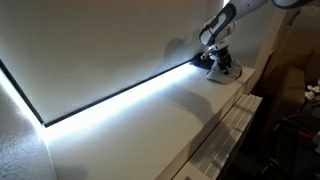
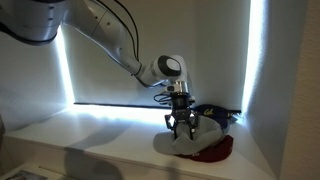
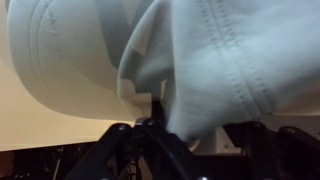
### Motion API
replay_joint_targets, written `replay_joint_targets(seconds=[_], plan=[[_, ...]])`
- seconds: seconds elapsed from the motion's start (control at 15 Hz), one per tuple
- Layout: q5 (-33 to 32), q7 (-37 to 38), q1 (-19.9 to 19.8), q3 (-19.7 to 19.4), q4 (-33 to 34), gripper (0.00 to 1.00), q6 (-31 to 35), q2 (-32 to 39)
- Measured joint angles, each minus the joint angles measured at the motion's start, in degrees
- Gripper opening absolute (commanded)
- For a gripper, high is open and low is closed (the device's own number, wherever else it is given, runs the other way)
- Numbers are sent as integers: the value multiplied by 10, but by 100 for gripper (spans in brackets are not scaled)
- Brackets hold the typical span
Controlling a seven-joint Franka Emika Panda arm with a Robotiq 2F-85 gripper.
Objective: Move the light grey cap to the left side of the windowsill
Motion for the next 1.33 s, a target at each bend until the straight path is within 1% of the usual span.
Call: replay_joint_targets(seconds=[0.07, 0.13, 0.27, 0.33, 0.47, 0.6, 0.8, 0.93, 1.07, 1.13, 1.2, 1.27, 1.33], plan=[[-7, 0, -5, 5, 4, 24, -3, 0], [-15, 3, -12, 14, 9, 19, -5, 0], [-9, 3, -14, 11, 10, 4, -3, 0], [1, 3, -11, 3, 9, 1, -3, -1], [13, 3, -5, -15, 2, 0, -2, -18], [35, 3, 8, -40, -18, 1, -1, -56], [90, 3, 26, -72, -50, 1, -4, -131], [142, 3, 33, -92, -61, 1, -9, -164], [186, 2, 27, -95, -64, 1, -19, -185], [191, 0, 13, -81, -63, 1, -22, -194], [183, 1, -2, -58, -64, 1, -20, -204], [180, 0, -3, -52, -68, 1, -19, -210], [171, -1, 5, -53, -73, 1, -13, -213]])
